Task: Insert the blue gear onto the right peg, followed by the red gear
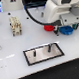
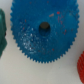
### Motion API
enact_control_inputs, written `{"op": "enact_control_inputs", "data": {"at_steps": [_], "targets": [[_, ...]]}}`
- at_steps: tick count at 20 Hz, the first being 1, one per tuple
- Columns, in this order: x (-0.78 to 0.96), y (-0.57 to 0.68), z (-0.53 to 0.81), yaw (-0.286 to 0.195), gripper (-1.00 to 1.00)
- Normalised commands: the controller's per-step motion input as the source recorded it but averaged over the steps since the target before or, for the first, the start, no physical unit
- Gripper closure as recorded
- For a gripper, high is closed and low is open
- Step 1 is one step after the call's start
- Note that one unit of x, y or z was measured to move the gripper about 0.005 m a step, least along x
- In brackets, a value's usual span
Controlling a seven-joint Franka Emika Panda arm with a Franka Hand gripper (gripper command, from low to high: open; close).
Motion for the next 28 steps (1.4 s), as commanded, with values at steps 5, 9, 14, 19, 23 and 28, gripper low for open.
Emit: {"op": "enact_control_inputs", "data": {"at_steps": [5,9,14,19,23,28], "targets": [[-0.22,-0.06,-0.05,0.0,1.0],[-0.2,-0.1,-0.05,0.0,1.0],[-0.1,-0.05,0.08,0.0,1.0],[0.14,-0.06,0.39,0.0,1.0],[0.31,-0.25,0.48,0.0,1.0],[0.43,-0.33,0.45,0.0,1.0]]}}
